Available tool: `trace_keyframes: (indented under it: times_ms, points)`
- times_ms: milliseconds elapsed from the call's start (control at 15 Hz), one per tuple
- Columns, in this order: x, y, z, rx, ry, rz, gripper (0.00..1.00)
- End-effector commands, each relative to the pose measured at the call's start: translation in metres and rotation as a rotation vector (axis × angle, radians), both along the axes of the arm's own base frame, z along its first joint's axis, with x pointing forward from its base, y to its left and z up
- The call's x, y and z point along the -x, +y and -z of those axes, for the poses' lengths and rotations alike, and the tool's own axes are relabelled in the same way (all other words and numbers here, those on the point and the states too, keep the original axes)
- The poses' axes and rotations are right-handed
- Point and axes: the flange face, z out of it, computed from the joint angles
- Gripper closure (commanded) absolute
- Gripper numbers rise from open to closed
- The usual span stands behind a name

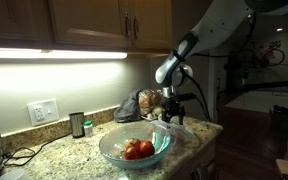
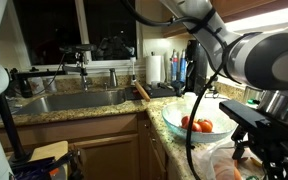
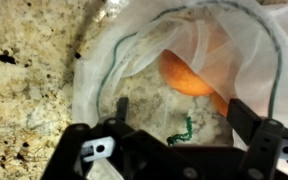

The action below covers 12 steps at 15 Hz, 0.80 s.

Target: Move a peach from the bag to the bowl

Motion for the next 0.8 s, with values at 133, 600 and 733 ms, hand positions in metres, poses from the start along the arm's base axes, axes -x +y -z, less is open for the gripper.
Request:
trace_keyframes:
  times_ms: [133, 600, 733]
  points:
    - [-0.0006, -0.0110, -0.0049, -0.071, 0.024, -0.007, 0.00]
    - [0.0002, -0.0139, -0.0001, -0.109, 0.088, -0.030, 0.00]
    - [-0.0004, -0.0145, 0.0016, -0.113, 0.098, -0.033, 0.00]
